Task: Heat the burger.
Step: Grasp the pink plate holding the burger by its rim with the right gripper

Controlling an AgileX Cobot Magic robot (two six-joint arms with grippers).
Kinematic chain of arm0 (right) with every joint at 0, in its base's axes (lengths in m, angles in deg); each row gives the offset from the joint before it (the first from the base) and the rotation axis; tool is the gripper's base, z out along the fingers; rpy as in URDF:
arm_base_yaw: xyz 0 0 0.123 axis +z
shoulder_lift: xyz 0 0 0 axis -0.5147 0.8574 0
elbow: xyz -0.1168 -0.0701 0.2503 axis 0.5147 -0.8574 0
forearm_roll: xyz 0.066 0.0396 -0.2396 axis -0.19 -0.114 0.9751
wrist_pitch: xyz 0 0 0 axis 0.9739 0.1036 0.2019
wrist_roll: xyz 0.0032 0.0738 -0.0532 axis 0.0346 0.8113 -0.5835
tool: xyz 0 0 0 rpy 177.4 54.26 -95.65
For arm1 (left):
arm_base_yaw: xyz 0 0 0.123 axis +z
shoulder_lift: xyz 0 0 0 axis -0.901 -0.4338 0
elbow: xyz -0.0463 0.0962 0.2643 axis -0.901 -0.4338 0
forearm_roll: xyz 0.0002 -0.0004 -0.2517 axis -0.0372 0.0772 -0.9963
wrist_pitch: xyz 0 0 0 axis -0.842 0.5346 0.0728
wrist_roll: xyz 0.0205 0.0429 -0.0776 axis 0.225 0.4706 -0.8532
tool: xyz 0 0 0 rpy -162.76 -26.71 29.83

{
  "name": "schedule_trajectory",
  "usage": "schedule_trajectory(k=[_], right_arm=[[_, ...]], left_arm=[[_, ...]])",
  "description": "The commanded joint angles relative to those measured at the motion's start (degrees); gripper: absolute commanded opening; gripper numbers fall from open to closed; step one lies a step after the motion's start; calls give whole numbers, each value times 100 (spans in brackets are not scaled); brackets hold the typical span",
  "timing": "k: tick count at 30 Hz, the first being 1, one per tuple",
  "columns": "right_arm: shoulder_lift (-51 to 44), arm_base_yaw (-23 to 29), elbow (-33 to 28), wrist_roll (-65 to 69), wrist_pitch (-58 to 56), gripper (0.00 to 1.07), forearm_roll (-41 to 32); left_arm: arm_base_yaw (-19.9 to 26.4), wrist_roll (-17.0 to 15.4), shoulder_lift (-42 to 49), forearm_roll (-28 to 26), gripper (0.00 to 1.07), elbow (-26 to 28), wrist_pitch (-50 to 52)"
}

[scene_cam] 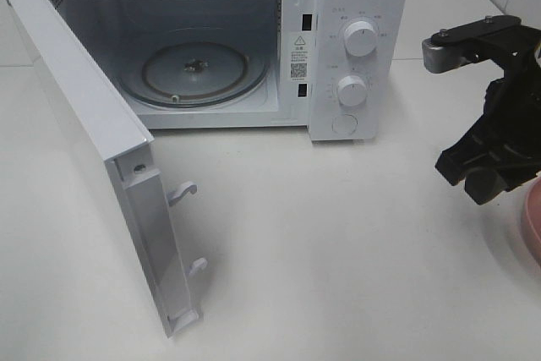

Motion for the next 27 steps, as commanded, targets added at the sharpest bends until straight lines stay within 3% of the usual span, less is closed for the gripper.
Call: schedule_trajectory(k=[1,2,3,4,10,27], right_arm=[[-17,-40,57,-115,-155,76,350],[-17,-40,57,-115,-155,76,350],[-17,-40,57,-149,-195,93,401],[-17,-40,57,-281,-195,101,413],[-17,-46,57,-338,-183,100,407],[-17,-1404,-11,-493,292,93,401]], left_arm=[[-23,-11,126,-23,94,-17,52],[-23,-11,126,-23,94,-17,52],[-23,-11,126,-23,94,-17,52],[-23,-11,126,-23,94,-17,52],[-23,-11,126,-23,94,-17,52],[-23,-11,126,-23,94,-17,52]])
